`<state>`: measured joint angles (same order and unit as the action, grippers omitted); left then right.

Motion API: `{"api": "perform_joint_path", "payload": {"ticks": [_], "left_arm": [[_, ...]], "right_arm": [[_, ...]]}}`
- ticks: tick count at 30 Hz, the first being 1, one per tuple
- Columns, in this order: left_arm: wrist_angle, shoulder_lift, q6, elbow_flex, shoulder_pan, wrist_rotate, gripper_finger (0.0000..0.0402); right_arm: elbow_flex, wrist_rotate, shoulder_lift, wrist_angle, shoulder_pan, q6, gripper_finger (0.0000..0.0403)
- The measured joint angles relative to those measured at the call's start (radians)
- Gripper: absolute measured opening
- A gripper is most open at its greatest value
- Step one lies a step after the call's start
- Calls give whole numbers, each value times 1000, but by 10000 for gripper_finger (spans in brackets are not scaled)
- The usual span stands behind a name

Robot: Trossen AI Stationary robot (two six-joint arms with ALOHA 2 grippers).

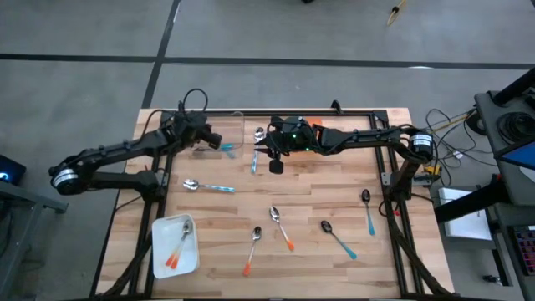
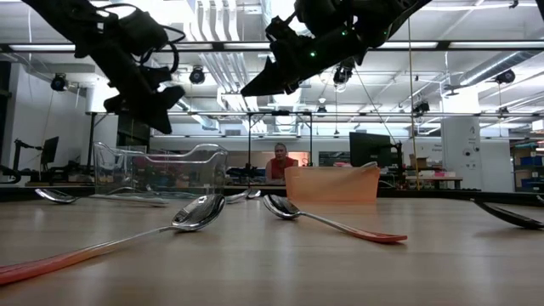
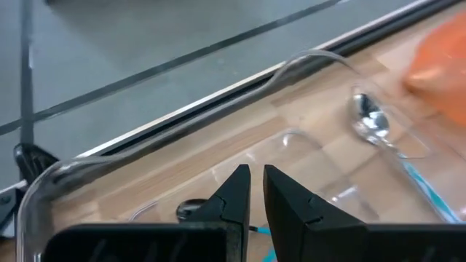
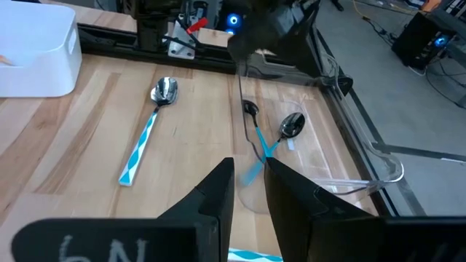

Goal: Sort silverware by color (type)
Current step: Put the blue spoon into the transparent bin

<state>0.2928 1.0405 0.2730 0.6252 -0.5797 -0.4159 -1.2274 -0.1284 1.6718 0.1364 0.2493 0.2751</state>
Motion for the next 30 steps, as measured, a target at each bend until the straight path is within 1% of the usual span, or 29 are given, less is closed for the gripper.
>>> {"api": "perform_joint_path", "payload": {"ticks": [2,11,13,18,21,27,30], "left_arm": [[32,1,-17,28,0,16,23],[159,41,-146,150,0,17,23],[206,64,-184,180,0,18,23],[353,161,-266,278,0,74,23],[417,233,-364,320,0,109,23],[496,358,-646,347,0,145,23],[498,398,-692,353,-1,143,23]], "right_arm": [[0,0,0,-4,0,-1,68],[0,0,0,-34,0,-3,68],[0,0,0,-38,0,-3,68],[0,0,0,-59,0,-3,68],[0,0,0,-58,0,-3,68],[0,0,0,-58,0,-7,68],[0,0,0,-58,0,-7,68]]}}
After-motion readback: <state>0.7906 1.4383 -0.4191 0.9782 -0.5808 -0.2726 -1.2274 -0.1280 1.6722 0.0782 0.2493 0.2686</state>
